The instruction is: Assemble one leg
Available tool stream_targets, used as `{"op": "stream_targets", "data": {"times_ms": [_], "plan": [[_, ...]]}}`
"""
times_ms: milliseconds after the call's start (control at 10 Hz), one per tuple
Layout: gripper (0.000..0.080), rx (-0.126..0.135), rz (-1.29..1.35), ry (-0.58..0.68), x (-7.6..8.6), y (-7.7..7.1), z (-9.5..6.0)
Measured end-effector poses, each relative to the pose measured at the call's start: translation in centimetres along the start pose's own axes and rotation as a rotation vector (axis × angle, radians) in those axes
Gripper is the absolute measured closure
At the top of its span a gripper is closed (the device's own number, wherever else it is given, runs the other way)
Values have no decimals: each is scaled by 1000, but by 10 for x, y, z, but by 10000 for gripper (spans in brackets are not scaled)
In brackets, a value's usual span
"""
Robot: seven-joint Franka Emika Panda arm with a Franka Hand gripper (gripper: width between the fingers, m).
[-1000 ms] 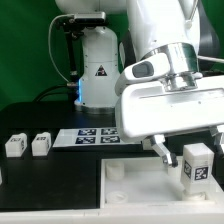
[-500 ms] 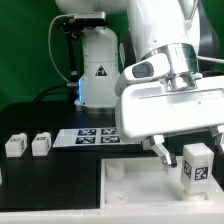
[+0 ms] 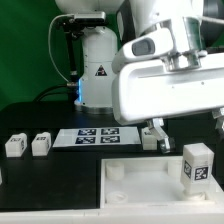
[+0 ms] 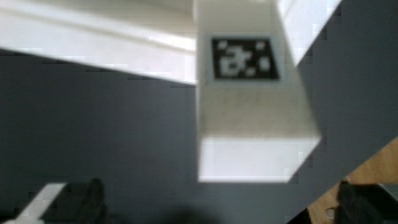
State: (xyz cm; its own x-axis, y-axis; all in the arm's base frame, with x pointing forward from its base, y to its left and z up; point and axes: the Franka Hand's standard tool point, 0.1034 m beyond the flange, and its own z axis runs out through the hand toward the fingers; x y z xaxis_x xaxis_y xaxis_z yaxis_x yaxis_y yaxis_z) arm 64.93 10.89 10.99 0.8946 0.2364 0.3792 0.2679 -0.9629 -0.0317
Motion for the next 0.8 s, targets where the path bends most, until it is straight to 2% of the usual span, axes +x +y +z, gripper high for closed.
{"op": "stream_targets", "data": {"times_ms": [100,200,300,400,500,600,800], "plan": [[151,24,5,-108,4,-2,-3],[151,36,6,-155,9,-2,-1],[151,59,14,-274,1,-7,3],[151,81,20,-365,0,-10,8],[151,90,22,-394,2,-10,13],[151,101,24,-447,-4,-10,17],[151,96,27,-416,-4,-9,25]]}}
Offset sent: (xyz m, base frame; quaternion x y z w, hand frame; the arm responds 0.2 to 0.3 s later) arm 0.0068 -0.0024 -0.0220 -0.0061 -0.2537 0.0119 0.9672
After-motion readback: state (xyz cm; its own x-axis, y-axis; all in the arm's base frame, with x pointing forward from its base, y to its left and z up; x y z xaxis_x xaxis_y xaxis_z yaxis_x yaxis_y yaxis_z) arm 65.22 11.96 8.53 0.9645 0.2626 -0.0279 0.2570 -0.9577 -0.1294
